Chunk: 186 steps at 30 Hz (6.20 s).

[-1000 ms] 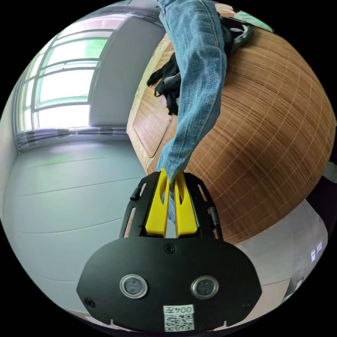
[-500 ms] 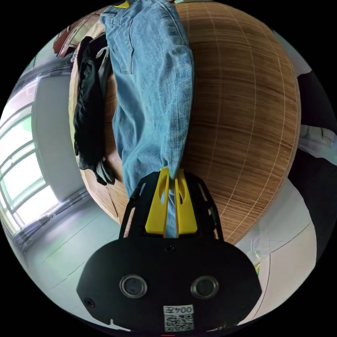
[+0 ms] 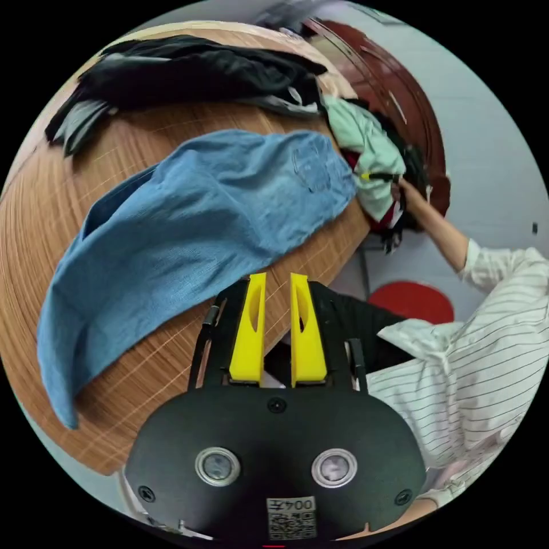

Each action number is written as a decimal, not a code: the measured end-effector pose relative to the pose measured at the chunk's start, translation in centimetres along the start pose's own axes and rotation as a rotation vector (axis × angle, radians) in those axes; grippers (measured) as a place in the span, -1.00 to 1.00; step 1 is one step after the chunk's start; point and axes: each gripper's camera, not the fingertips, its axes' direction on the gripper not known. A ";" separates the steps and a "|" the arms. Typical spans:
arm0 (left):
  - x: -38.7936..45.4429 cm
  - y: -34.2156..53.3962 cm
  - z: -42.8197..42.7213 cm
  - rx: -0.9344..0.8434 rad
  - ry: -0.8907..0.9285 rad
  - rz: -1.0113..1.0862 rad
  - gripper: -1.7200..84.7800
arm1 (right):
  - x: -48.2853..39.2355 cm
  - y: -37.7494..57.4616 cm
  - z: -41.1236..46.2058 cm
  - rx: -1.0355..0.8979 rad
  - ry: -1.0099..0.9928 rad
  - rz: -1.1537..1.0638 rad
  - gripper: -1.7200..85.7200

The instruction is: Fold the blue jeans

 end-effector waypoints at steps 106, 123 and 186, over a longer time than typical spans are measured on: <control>-46.3 30.4 9.1 0.454 0.002 -0.374 -0.94 | -35.0 26.6 13.1 0.250 -0.988 -0.115 -0.73; -62.6 41.2 13.5 0.629 0.168 -0.472 -0.81 | -31.0 32.8 22.6 0.228 -0.765 0.457 -0.59; -41.1 18.5 18.4 0.177 -0.586 -0.008 -0.94 | -74.2 7.6 34.0 -0.050 0.584 -0.549 -0.98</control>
